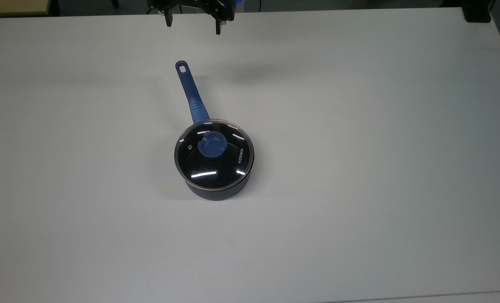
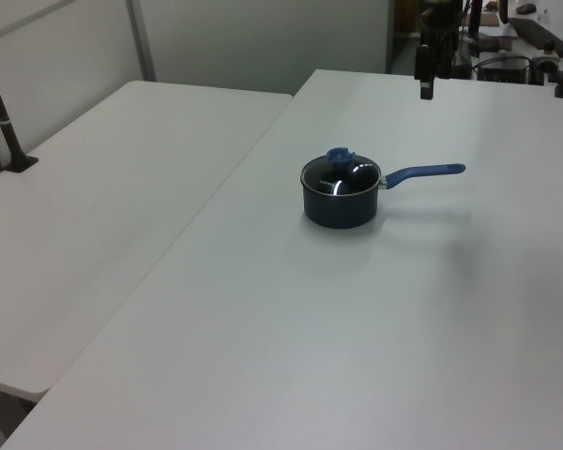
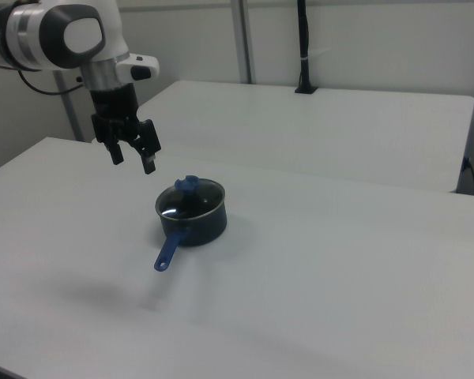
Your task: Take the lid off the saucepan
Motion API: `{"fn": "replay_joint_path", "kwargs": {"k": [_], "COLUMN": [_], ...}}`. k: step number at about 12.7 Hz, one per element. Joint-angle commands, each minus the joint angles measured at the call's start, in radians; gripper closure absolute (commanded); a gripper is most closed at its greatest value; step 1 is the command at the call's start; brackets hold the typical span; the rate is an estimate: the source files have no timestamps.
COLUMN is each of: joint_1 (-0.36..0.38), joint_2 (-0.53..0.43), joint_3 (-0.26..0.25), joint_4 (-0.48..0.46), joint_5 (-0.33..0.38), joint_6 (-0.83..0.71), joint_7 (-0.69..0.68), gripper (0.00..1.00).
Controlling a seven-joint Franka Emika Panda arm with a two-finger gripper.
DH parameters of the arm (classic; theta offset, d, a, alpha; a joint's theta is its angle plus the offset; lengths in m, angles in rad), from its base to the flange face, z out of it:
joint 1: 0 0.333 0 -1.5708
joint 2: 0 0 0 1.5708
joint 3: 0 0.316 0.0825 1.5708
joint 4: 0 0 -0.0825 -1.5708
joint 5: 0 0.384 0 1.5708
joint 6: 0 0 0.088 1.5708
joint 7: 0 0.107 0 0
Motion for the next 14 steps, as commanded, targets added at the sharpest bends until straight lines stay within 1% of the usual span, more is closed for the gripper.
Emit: {"fn": "replay_joint_path", "kwargs": {"k": [1,3,4,5,9,11,13,14], "joint_1": [0.004,0.004,0.004,0.004,0.004,0.006,0.004,0.004], "joint_2": [0.009,0.009,0.010,0.015,0.024,0.053,0.088,0.114], "joint_3": [-0.011,-0.011,-0.011,-0.011,-0.012,-0.011,-0.015,-0.037], "joint_4": [0.023,0.024,0.031,0.031,0.037,0.040,0.084,0.101], "joint_5": [0.022,0.029,0.060,0.074,0.069,0.066,0.071,0.074], "joint_6": [-0.030,-0.028,-0.027,-0.015,-0.008,-0.005,0.011,0.050], "joint_7": [-0.026,-0.017,-0.020,-0.021,-0.024,-0.011,-0.009,-0.008], "gripper": [0.00,0.00,0.00,0.00,0.00,0.00,0.00,0.00]}}
